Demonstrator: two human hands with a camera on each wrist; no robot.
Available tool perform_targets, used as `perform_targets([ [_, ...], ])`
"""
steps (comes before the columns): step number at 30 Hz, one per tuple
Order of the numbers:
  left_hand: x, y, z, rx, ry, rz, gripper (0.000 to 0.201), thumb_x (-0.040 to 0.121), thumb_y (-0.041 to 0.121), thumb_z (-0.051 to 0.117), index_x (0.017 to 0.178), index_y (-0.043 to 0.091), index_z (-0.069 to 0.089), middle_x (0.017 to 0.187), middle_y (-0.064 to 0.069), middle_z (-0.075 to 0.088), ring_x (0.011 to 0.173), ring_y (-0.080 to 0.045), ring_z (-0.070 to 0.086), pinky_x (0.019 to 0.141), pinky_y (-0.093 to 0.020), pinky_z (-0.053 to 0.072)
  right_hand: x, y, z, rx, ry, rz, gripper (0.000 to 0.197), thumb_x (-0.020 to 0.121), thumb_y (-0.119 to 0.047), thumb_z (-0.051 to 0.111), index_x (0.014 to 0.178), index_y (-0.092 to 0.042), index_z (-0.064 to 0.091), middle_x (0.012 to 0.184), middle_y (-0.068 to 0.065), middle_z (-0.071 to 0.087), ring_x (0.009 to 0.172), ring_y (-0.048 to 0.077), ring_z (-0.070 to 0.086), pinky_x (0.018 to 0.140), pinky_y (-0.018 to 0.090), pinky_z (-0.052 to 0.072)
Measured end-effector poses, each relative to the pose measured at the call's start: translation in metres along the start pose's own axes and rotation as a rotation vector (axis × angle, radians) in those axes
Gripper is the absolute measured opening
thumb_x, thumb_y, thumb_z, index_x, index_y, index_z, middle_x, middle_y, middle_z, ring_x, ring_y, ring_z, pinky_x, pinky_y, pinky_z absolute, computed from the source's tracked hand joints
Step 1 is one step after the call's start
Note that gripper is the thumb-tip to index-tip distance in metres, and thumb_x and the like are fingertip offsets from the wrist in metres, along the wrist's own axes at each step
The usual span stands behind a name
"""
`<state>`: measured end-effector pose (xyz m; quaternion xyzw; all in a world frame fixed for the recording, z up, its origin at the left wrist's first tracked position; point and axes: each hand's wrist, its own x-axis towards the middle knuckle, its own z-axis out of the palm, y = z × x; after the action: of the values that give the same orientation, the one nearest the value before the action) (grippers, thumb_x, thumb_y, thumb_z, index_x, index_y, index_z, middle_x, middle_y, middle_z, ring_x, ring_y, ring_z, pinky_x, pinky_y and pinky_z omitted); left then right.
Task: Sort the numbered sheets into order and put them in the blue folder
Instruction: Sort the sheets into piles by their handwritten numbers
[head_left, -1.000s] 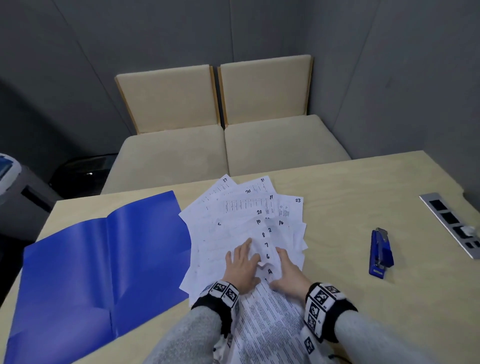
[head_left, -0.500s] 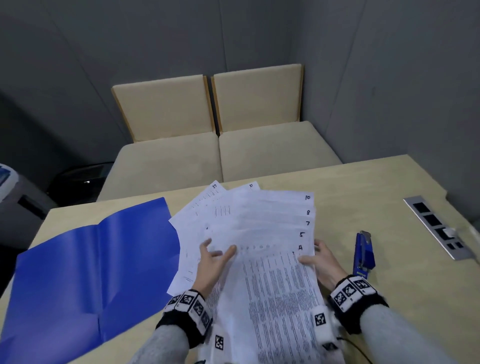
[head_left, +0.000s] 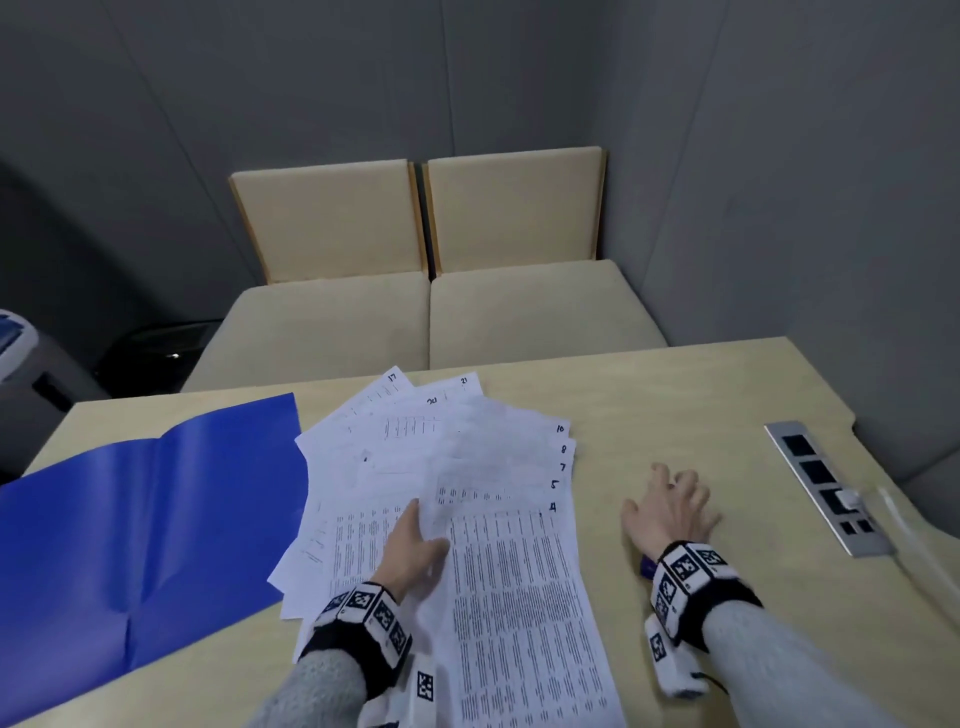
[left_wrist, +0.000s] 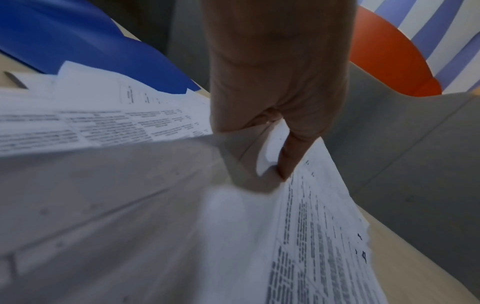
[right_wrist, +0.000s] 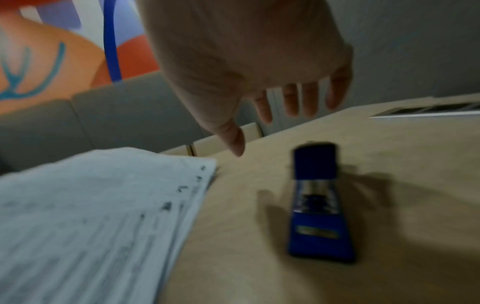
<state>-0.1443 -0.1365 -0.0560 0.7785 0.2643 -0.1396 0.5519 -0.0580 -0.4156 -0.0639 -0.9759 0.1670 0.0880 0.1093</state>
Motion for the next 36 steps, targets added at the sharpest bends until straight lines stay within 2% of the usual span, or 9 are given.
perform_targets([
  [4,0.004,0.021,0.022,0.076,0.007,0.013,0.077,0.086,0.000,0.059,0.149,0.003,0.014,0.153,-0.006,0.027,0.138,-0.025,0.031,0.112,-0.033,0.028,0.013,0.023,0.009,0.134,-0.221,0.082,0.044,0.090,-0.011,0.046,0.131,-0.014,0.030,0.128,0.018,0.037,0.095,0.037,0.053,0.076,0.037,0.044],
  [10,0.018,0.048,0.079,0.100,-0.036,0.017,0.071,0.087,-0.002,0.057,0.147,0.003,0.019,0.149,-0.009,0.034,0.135,-0.026,0.037,0.105,-0.022,0.030,0.052,0.056,-0.019,0.217,-0.115,0.077,0.039,0.091,-0.008,0.043,0.128,-0.012,0.033,0.121,0.021,0.048,0.098,0.040,0.057,0.075,0.037,0.043],
  [13,0.023,0.059,0.118,0.112,-0.035,0.021,0.054,0.085,-0.004,0.054,0.135,0.005,0.035,0.132,-0.008,0.051,0.108,-0.020,0.053,0.095,-0.018,0.041,0.080,0.071,-0.041,0.300,0.025,0.068,0.032,0.092,-0.011,0.046,0.123,-0.011,0.038,0.117,0.021,0.055,0.094,0.040,0.058,0.075,0.038,0.044],
  [20,0.036,0.079,0.176,0.299,-0.015,-0.014,0.055,0.084,0.004,0.053,0.134,0.005,0.028,0.128,-0.018,0.049,0.113,-0.032,0.053,0.096,-0.038,0.046,0.128,0.058,-0.073,0.581,0.020,0.042,0.033,0.091,-0.014,0.053,0.122,-0.014,0.040,0.103,0.014,0.064,0.082,0.030,0.061,0.072,0.035,0.046],
  [23,0.043,0.076,0.155,0.590,0.071,0.185,0.066,0.089,0.018,0.052,0.145,0.006,0.019,0.135,-0.017,0.034,0.122,-0.033,0.041,0.099,-0.039,0.038,0.136,0.036,-0.074,0.677,-0.033,0.056,0.035,0.089,-0.009,0.054,0.121,-0.013,0.041,0.101,0.015,0.061,0.083,0.028,0.057,0.078,0.035,0.047],
  [25,0.049,0.067,0.123,0.711,0.258,0.298,0.053,0.091,0.026,0.050,0.140,0.012,0.035,0.128,-0.012,0.042,0.118,-0.030,0.044,0.095,-0.042,0.037,0.138,0.019,-0.067,0.698,-0.106,0.003,0.034,0.087,-0.007,0.053,0.118,-0.015,0.041,0.102,0.015,0.061,0.085,0.030,0.060,0.081,0.038,0.049],
  [27,0.053,0.050,0.087,0.803,0.357,0.213,0.043,0.092,0.036,0.047,0.130,0.016,0.043,0.123,-0.008,0.046,0.114,-0.027,0.045,0.093,-0.042,0.036,0.137,-0.004,-0.058,0.661,-0.175,-0.084,0.032,0.087,-0.008,0.052,0.114,-0.019,0.040,0.099,0.014,0.063,0.084,0.031,0.062,0.078,0.037,0.050],
  [31,0.060,0.010,0.039,0.839,0.315,-0.005,0.053,0.088,0.059,0.041,0.124,0.019,0.039,0.121,-0.005,0.040,0.112,-0.024,0.041,0.090,-0.041,0.039,0.134,-0.070,-0.034,0.497,-0.240,-0.309,0.023,0.086,-0.008,0.050,0.099,-0.025,0.045,0.096,0.010,0.065,0.083,0.031,0.063,0.072,0.036,0.051],
  [36,0.065,-0.014,0.016,0.898,0.162,0.054,0.061,0.081,0.063,0.049,0.125,0.023,0.036,0.124,-0.004,0.035,0.113,-0.023,0.038,0.088,-0.039,0.047,0.117,-0.141,0.000,0.321,-0.200,-0.382,0.029,0.085,-0.001,0.042,0.096,-0.022,0.059,0.113,0.010,0.060,0.097,0.033,0.059,0.073,0.030,0.045],
])
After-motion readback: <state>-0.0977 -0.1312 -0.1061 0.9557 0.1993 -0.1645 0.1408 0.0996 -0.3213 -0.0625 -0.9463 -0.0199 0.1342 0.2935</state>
